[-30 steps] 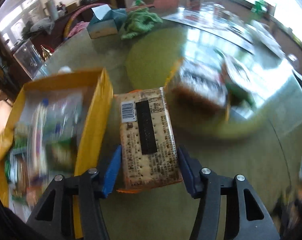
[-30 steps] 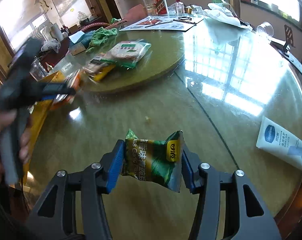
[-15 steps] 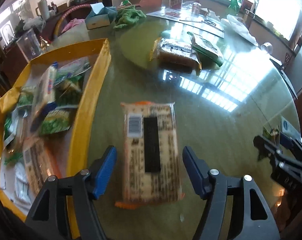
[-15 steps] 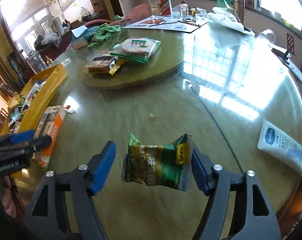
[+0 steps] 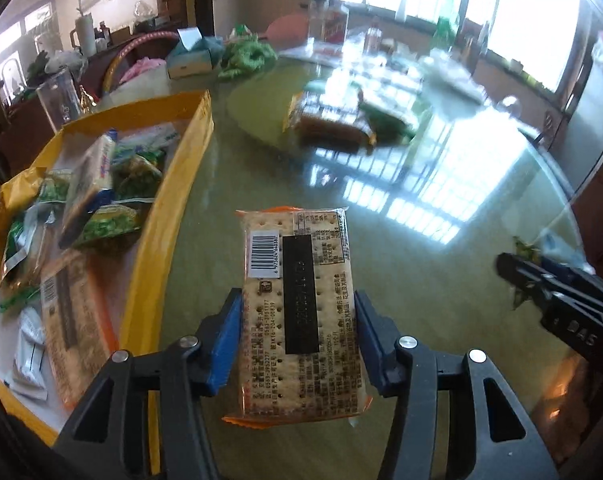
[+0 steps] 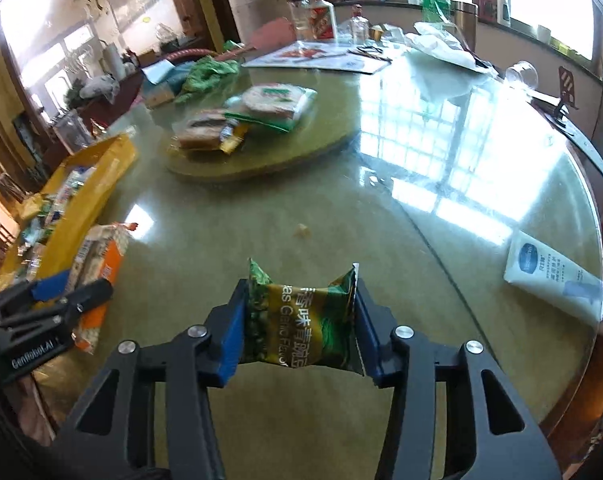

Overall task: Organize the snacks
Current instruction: 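Carry the green snack bag and cracker box over the yellow tray with both tools, then open both tools to drop the green bag and cracker box into the tray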

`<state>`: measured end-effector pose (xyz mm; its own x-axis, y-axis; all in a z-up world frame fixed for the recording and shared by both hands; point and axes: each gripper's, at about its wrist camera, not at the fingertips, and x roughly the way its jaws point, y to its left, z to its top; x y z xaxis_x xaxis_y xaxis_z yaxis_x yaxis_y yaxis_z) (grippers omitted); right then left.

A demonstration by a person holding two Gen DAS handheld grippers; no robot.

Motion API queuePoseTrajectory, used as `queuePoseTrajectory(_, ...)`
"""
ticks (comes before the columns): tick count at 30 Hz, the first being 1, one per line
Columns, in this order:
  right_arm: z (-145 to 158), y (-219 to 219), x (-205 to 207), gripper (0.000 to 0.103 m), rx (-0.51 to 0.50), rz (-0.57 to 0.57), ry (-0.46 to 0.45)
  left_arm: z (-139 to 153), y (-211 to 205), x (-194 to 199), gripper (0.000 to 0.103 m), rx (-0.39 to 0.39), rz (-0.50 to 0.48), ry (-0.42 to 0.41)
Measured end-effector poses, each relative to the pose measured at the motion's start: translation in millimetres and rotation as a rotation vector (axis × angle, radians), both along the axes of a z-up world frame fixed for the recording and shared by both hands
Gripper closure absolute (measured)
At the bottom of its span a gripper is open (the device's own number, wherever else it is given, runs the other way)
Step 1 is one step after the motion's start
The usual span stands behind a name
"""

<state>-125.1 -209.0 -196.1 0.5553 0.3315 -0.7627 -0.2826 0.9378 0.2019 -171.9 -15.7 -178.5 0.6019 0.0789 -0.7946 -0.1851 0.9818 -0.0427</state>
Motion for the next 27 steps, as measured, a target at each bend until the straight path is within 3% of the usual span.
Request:
queuePoseTrajectory(4, 27.4, 20.3, -16.0, 0.053, 0.072, 0.075, -0.044, 29.9, 11.8, -27.6, 0.050, -0.102, -0.016, -0.075)
queuePoseTrajectory(9, 61.8, 69.2, -37.8, 0.053, 0.154, 0.219, -0.099, 75.4, 52.4, -63.8, 0.050, -0.110, 0.038, -0.186)
queuePoseTrajectory(13, 73.4, 123.3, -48.6, 0.053, 0.156, 0.351, -0.094, 89.3, 98.1, -82.9, 0.050, -0.084, 0.143, -0.234)
queuePoseTrajectory(19, 61.9, 200.3, -59.7, 0.053, 0.136, 0.507, -0.052, 77.4, 172.1, -106.5, 0.050, -0.084, 0.294, -0.234)
queuePoseTrajectory(27, 35.6, 269.1, -54.1, 0.053, 0.044, 0.570, -0.003, 42.2, 209.7, -108.9, 0.050, -0.135, 0.346, -0.181)
